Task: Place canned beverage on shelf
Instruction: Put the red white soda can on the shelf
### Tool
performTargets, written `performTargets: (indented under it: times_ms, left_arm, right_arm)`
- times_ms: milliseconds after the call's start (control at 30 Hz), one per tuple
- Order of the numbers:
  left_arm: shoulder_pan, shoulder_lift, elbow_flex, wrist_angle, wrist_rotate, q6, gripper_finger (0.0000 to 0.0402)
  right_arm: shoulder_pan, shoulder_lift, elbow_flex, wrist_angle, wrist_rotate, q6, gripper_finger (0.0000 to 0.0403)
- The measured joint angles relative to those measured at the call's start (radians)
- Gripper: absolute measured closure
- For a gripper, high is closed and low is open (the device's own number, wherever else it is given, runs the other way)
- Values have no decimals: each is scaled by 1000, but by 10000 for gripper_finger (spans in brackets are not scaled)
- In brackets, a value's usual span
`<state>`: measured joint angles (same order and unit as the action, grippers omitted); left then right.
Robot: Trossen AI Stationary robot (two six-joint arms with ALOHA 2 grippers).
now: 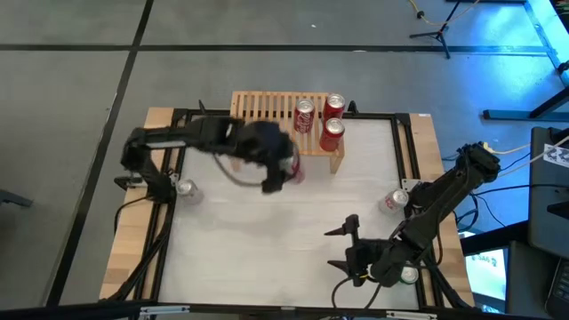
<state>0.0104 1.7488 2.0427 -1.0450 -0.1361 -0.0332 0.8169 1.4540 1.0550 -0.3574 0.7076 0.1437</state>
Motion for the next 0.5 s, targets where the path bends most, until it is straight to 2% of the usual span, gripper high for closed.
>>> performTargets:
  times_ms: [167,500]
  left_arm:
    - [100,113,161,-82,-4,64,110]
    - [195,196,177,-78,2,154,106]
  right_arm:
    - [0,0,-3,-45,22,58,22]
    - [-53,1,-17,-52,42,65,22]
